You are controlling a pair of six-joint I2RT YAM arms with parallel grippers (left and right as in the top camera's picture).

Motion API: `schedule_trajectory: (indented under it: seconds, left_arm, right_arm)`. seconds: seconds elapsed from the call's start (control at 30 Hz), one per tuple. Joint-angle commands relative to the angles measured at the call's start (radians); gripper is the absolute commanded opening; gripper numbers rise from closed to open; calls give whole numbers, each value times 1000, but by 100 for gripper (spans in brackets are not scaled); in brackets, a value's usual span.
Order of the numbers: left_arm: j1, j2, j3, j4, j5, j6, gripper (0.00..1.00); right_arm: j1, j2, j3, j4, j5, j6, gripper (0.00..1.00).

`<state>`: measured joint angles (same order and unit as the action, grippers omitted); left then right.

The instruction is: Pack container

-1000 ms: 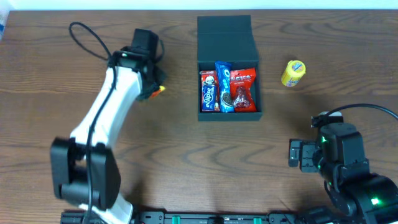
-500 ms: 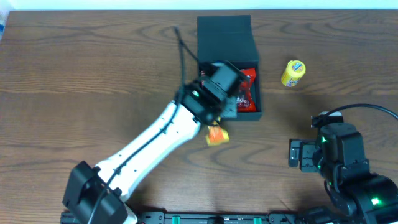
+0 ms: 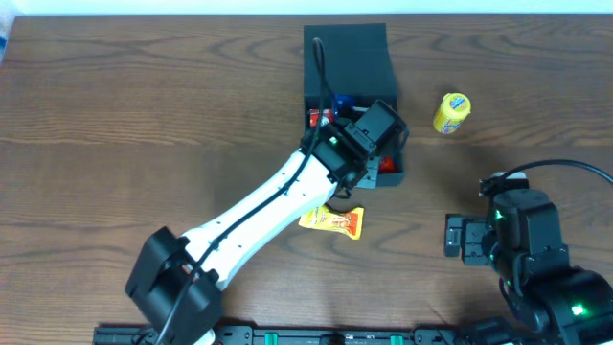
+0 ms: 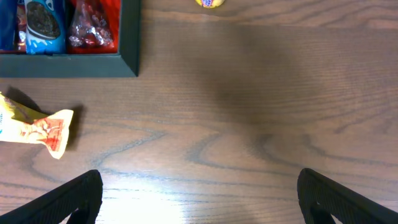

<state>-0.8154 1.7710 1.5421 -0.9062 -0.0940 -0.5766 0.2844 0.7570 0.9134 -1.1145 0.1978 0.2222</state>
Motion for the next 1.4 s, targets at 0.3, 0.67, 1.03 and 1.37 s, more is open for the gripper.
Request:
schedule_trajectory:
  seconds: [0.3, 0.67, 1.03, 1.37]
  left_arm:
    - [-34, -229, -77, -88, -13, -575, 94]
    - [-88, -347, -371, 79, 80, -1054, 96]
    - [-106, -302, -494, 198, 97, -1251, 92]
    - [-54, -136, -494, 319, 195, -1300, 95]
  right_arm:
    - [-16, -5, 2, -2, 3, -6, 99]
    - [-16, -5, 2, -2, 3, -6, 99]
    - [-16, -5, 2, -2, 3, -6, 99]
    - [-16, -5, 2, -2, 3, -6, 99]
